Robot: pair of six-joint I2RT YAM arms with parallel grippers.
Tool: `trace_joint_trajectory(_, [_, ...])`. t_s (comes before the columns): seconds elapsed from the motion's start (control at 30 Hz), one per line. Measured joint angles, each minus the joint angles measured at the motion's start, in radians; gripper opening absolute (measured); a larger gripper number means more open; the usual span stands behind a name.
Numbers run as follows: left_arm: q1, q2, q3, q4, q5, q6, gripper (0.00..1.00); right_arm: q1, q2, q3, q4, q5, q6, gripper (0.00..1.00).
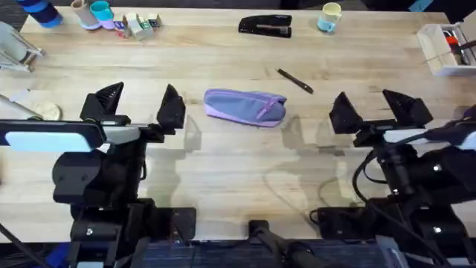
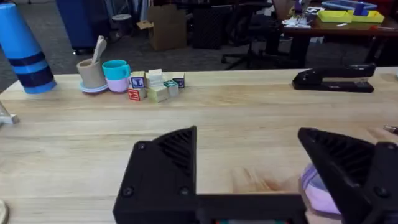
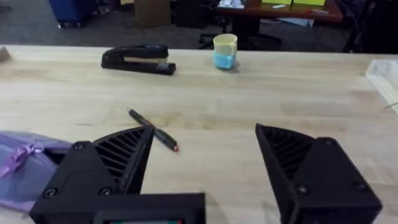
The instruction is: Unzip the bag, pick up the pens from the table one at a time and place them inside, then zip the bag closed.
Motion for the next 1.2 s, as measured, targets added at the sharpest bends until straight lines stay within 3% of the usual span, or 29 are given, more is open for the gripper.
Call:
trace_joint_trajectory(0.17, [0.0, 0.0, 0.019, -0.03, 0.016, 0.003, 0.993, 0.0, 0.0, 0.009, 0.006, -0.008, 0.0, 0.996])
trace_joint_trajectory(0.37, [0.0, 0.078, 0.253, -0.189, 0.019, 0.026, 0.993, 0.0, 0.118, 0.272, -0.204, -0.017, 0.0, 0.996])
trace_joint_trajectory(0.6, [0.0, 0.337, 0.54, -0.342, 0.033, 0.07, 0.993, 0.0, 0.352, 0.554, -0.304, -0.027, 0.0, 0.995])
trace_joint_trajectory(0.9, [0.0, 0.742, 0.905, -0.532, 0.122, 0.129, 0.993, 0.0, 0.692, 0.823, -0.397, -0.087, 0.0, 0.996])
trace_joint_trajectory(1.2, [0.0, 0.944, 0.978, -0.572, 0.218, 0.197, 0.993, 0.0, 0.812, 0.861, -0.405, -0.146, 0.0, 0.996])
